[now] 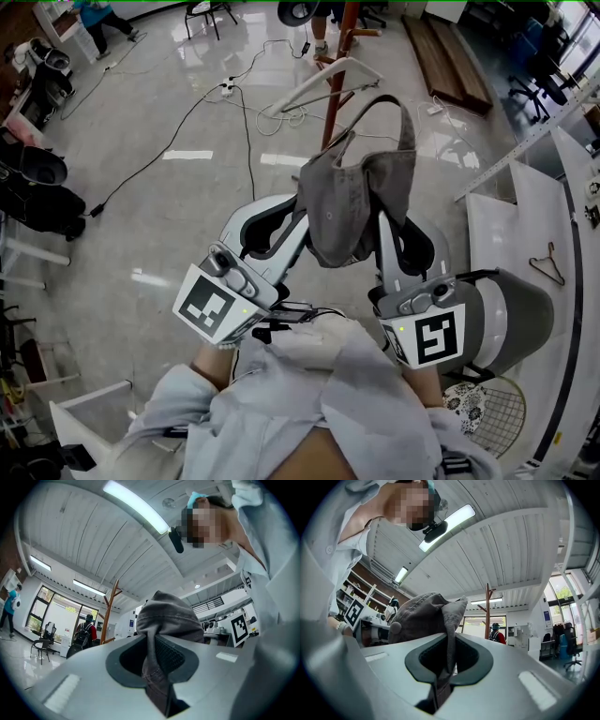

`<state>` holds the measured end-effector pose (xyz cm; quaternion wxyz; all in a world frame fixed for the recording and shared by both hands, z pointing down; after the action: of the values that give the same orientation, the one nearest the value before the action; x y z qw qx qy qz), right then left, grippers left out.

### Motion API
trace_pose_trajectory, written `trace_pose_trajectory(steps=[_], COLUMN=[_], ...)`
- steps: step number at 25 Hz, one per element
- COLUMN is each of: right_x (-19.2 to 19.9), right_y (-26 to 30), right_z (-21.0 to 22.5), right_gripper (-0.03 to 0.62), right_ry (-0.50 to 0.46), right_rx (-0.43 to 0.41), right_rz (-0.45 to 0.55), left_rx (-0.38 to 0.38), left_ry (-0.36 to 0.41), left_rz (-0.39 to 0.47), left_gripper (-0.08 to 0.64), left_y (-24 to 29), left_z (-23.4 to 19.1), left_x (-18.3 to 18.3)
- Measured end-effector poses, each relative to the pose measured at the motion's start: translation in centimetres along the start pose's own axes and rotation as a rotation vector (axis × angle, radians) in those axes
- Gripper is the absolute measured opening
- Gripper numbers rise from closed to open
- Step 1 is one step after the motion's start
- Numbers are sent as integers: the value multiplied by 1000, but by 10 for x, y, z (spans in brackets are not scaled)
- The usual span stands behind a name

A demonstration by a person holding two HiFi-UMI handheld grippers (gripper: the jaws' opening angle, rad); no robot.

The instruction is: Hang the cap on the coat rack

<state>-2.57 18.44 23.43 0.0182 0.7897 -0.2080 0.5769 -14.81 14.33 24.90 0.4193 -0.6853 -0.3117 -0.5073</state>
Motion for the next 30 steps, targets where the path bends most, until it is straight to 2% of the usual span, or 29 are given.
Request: trace_pose_trajectory(steps=[15,30], right_x=[10,56], right_y=[18,95], right_z=[9,91], right_gripper=[25,25], right_ry=[-7,-6], right_rx=[4,-73], right_rz=[9,52], left_rx=[-1,-67], left_ry=[1,29], left_rz=[7,32], left_gripper=[55,55], left_y=[13,105], left_z=[-17,-78], left_x=[5,17])
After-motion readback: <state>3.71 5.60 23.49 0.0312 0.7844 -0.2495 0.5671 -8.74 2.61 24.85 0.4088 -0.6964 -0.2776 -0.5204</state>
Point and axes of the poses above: the fingertips, and each gripper's own axes: y forward along the fingers, z to its right, x out of its underside, the point moved 3 cm from there along -y, backward along the fingers, and after that the axes turned 8 degrees about -y, right-handed, at the moved point
